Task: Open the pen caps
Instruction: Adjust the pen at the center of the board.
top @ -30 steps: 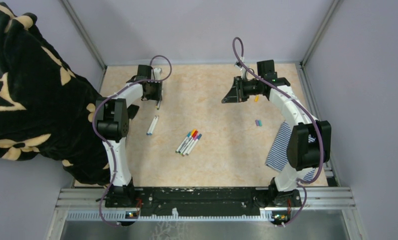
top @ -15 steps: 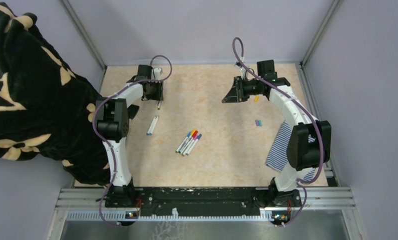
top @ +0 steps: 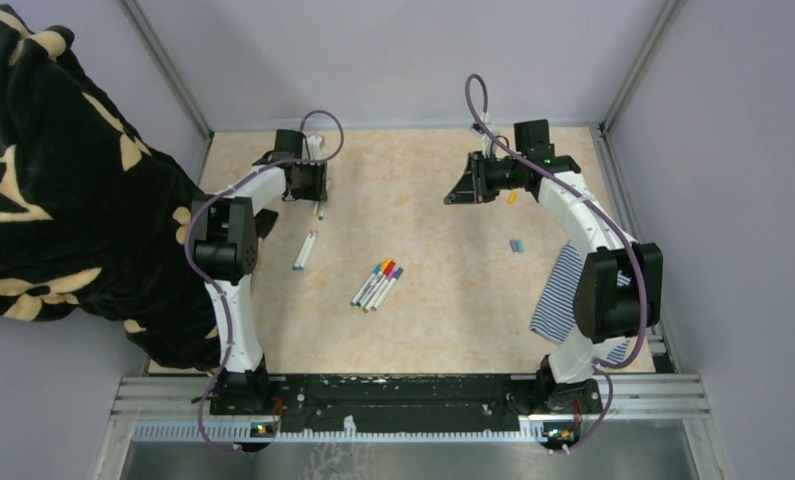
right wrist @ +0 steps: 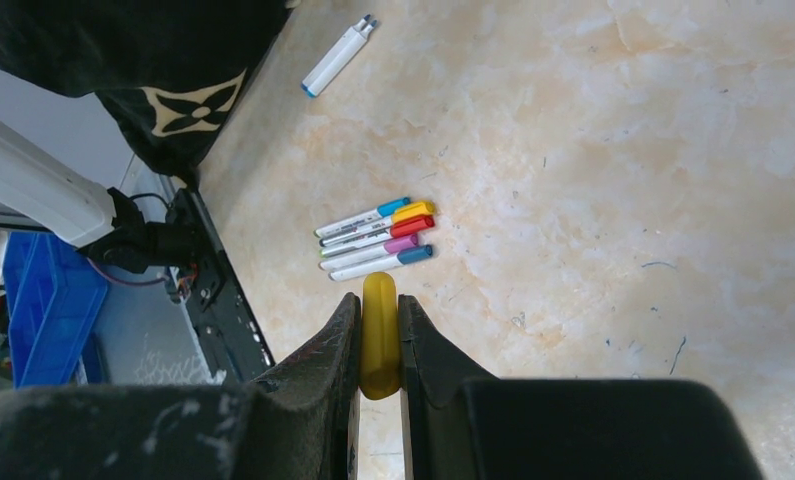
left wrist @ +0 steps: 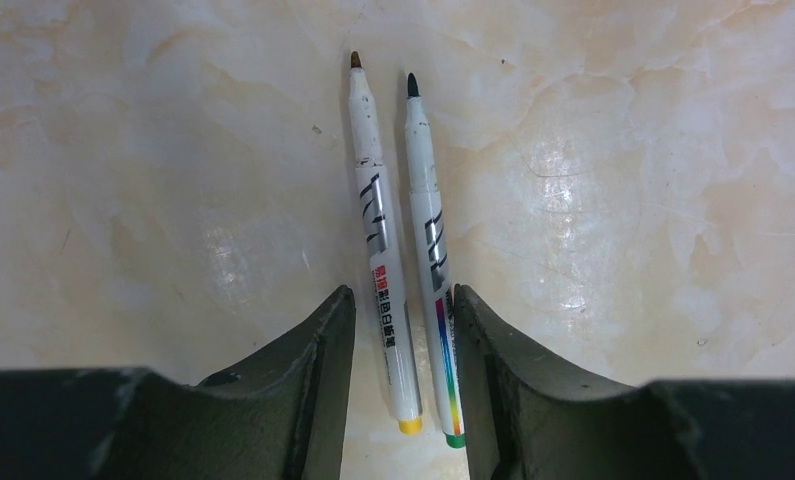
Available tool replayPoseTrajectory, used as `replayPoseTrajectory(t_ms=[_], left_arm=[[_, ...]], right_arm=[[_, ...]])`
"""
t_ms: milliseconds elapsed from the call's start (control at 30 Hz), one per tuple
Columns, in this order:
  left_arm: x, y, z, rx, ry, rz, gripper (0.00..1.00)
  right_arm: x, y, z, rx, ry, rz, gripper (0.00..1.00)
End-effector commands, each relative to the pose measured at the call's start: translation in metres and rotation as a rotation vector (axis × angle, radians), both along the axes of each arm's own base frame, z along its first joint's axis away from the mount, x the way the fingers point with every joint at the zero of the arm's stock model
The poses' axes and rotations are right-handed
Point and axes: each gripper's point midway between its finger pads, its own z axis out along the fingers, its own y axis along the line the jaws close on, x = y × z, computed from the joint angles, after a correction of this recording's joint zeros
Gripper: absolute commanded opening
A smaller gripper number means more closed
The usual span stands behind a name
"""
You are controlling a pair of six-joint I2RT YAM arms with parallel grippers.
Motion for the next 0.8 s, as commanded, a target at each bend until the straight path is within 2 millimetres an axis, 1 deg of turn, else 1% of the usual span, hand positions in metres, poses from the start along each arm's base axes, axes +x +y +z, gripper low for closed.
replayPoseTrajectory(t_ms=[0,167,333,500,567,667,767], left_arm=[[-0.004,-0.001,-0.006,-0.010,0.025,0.002,0.47],[-0.004,-0.001,-0.006,-0.014,0.025,0.000,0.47],[-0.004,-0.003,-0.002,-0.024,0.019,-0.011,0.48],[-0.004,-0.006,0.005,-0.038,0.007,-0.019,0.49],[-0.005,-0.008,0.010,-0.045,-0.001,-0.027,0.52],[-0.006,-0.011,0.020,-0.064,-0.016,-0.044,0.59],[-0.008,-0.014,0.035,-0.075,-0.044,-0.064,0.66]], right_arm=[[-0.002,0.003,0.029,0.025,-0.106,0.010,0.00],[-0.002,0.003,0.029,0.025,-0.105,0.009,0.00],[0.000,0.001,0.028,0.020,-0.109,-0.002,0.00],[0.009,-0.005,0.027,0.020,-0.117,-0.051,0.00],[0.015,-0.011,0.024,0.017,-0.118,-0.086,0.00],[0.025,-0.019,0.017,0.026,-0.095,-0.145,0.00],[0.036,-0.032,0.009,0.031,-0.066,-0.212,0.00]])
